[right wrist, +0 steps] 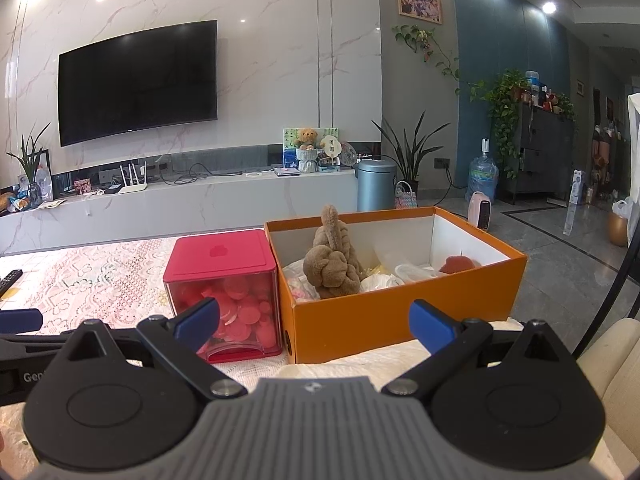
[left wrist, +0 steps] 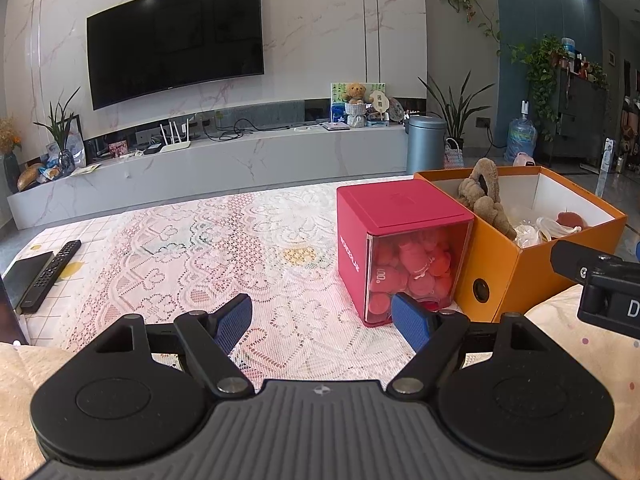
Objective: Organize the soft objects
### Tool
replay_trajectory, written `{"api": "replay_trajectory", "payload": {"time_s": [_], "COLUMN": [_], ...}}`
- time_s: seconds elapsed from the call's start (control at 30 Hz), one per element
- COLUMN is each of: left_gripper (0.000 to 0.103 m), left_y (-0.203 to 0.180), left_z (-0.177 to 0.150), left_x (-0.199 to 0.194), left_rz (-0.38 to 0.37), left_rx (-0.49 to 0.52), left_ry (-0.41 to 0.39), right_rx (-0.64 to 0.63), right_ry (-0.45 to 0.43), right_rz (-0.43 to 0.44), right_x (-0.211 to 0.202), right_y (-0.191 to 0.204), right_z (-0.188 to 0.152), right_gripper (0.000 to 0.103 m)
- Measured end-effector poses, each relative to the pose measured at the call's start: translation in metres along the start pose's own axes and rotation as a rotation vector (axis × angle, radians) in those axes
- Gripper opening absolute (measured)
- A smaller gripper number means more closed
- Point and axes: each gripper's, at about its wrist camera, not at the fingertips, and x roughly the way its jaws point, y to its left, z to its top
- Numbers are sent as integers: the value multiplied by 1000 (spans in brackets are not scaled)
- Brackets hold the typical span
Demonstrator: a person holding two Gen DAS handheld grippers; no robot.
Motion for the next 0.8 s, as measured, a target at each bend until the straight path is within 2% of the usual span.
{"api": "replay_trajectory", "payload": {"time_s": [0.8], "left_gripper": [93], "left_y": [1], "left_z": [1], "left_x": [-3], "left_rz": [8], "left_rx": [12], "left_ry": [-7], "right_rx": [6], "right_ry": [3], "right_rz": [-1], "right_x": [-1], "right_y": [1], "right_z": [1], "right_gripper": [99]}}
